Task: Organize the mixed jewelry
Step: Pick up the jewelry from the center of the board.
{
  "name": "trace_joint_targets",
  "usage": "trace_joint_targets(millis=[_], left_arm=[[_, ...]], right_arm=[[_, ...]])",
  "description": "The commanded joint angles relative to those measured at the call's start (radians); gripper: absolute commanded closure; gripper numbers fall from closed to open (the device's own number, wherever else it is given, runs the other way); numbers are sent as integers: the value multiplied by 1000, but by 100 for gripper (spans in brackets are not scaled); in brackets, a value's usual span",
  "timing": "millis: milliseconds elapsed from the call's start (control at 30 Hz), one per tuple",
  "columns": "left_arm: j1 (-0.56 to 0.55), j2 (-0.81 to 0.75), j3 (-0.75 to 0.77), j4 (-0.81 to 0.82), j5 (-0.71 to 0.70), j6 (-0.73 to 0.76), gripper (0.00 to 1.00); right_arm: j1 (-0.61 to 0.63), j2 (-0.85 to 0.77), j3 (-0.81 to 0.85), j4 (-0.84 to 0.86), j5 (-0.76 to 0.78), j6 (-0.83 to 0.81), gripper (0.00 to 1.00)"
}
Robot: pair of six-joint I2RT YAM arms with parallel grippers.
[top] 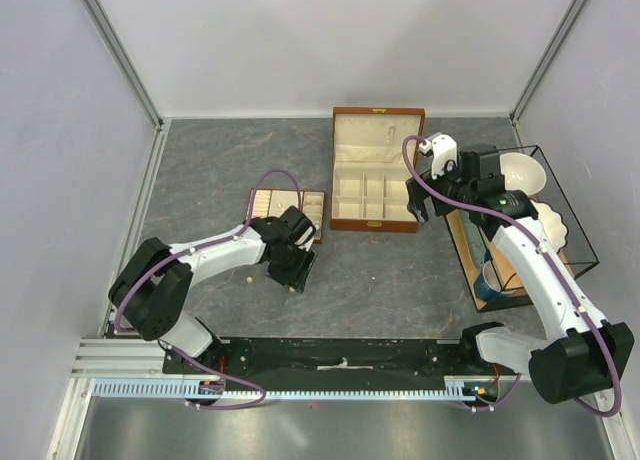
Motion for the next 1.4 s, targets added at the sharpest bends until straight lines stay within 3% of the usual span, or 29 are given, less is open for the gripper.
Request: trace_joint_targets(millis=[0, 167, 733, 900, 1367], left_arm=[[-8, 18, 22, 32, -14, -43, 40], [-19, 18, 12, 37, -38, -58, 47], [-42, 0, -57, 89, -60, -87, 55], [-42, 17, -52, 92, -75, -80, 65], [-40, 29, -23, 78, -126, -72, 64]], right_arm=[[-4, -1, 27, 0, -24, -12, 2], [-4, -8, 13, 8, -29, -14, 2], [-4, 1, 10, 14, -40, -16, 2], [-3, -7, 4, 14, -43, -16, 2], [-4, -11, -2, 20, -47, -17, 2]])
